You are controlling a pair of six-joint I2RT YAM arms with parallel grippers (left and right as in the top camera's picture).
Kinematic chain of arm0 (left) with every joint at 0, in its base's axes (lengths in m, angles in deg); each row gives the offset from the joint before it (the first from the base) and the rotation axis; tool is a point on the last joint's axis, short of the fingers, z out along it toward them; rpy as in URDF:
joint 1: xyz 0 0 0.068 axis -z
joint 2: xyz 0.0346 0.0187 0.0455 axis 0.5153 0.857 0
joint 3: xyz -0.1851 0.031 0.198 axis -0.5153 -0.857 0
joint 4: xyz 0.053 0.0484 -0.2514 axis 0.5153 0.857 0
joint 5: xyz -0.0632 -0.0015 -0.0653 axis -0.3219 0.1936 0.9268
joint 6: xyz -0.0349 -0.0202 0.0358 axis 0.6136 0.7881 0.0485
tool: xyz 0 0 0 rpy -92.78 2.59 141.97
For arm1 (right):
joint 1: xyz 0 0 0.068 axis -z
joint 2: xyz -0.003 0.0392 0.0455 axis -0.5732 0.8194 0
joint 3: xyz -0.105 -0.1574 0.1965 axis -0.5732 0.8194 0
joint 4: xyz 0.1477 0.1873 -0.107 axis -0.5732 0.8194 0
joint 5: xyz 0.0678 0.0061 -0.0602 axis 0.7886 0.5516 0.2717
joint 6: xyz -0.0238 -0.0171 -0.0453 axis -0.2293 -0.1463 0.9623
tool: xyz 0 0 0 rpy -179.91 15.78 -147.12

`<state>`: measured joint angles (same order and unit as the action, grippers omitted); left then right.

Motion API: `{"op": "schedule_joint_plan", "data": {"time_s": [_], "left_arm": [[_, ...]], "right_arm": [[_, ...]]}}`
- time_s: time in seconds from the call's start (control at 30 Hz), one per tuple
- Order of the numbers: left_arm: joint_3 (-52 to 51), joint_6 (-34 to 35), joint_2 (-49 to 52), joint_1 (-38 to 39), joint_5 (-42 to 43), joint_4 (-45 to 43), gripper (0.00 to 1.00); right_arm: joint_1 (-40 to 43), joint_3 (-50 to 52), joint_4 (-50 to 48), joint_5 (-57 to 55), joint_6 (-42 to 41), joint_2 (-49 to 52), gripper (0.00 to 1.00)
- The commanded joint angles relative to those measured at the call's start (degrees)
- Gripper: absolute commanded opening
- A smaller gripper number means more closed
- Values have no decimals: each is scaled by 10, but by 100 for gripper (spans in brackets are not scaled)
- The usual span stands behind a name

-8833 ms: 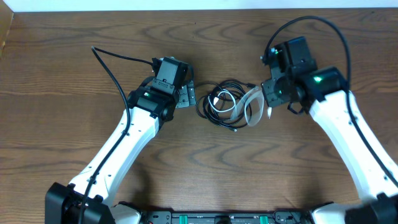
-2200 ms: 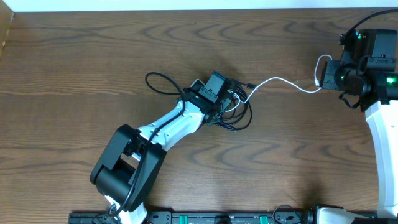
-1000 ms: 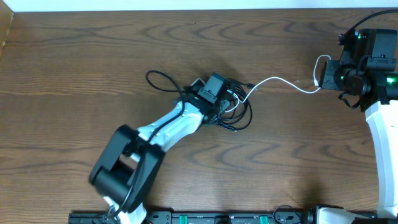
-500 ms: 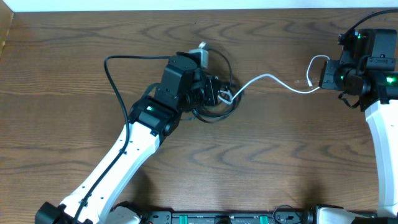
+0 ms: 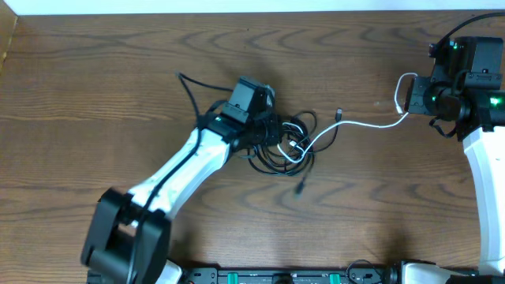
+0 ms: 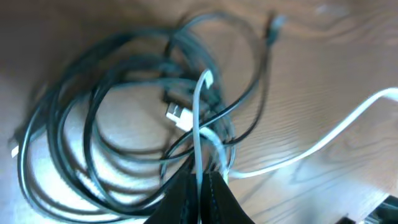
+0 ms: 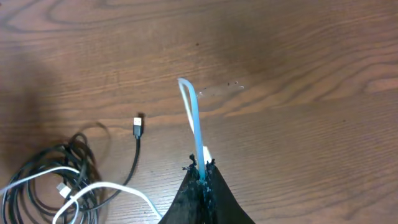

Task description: Untangle cables

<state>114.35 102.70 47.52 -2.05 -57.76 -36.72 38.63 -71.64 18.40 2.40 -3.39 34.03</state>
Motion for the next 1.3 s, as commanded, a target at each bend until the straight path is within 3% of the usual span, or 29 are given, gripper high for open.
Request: {"op": "schedule_joint_plan", "data": {"time_s": [0.0, 0.23, 0.3, 0.4, 0.47, 0.5, 0.6, 0.63, 0.7, 0.83, 0.9, 1.03, 1.17, 1.27], "left_arm": [[2, -37, 7, -8, 19, 38, 8], [45, -198, -25, -78, 26, 196, 8], [62, -204, -47, -111, 76, 195, 7], [70, -201, -87, -168, 250, 111, 8], [70, -148, -104, -197, 334, 38, 8], [70, -89, -110, -208, 336, 4, 8], [68, 30, -109, -208, 266, -6, 8], [61, 125, -104, -196, 210, 7, 8], [49, 212, -100, -180, 173, 14, 8], [39, 295, -83, -124, 130, 2, 8], [39, 277, -76, -106, 131, -18, 8], [39, 178, -69, -89, 130, -36, 8], [39, -32, -66, -76, 131, -16, 8], [39, -34, -66, -74, 131, -3, 8]], "right_arm": [[0, 2, 1, 4, -3, 5, 1], [0, 2, 1, 4, -3, 5, 1], [0, 2, 1, 4, -3, 5, 1], [0, 2, 0, 4, -3, 5, 1], [0, 3, 1, 4, -3, 5, 1], [0, 4, 1, 7, -3, 5, 1], [0, 4, 0, 37, -3, 6, 1], [0, 4, 0, 51, -3, 6, 2], [0, 4, 0, 56, -3, 6, 3], [-1, 4, 0, 110, -3, 6, 18], [-3, 4, 0, 139, -3, 6, 25], [-3, 4, 3, 219, -21, 6, 54], [-8, 4, 2, 290, -44, 7, 60], [-23, 4, 3, 322, -45, 10, 61]]}}
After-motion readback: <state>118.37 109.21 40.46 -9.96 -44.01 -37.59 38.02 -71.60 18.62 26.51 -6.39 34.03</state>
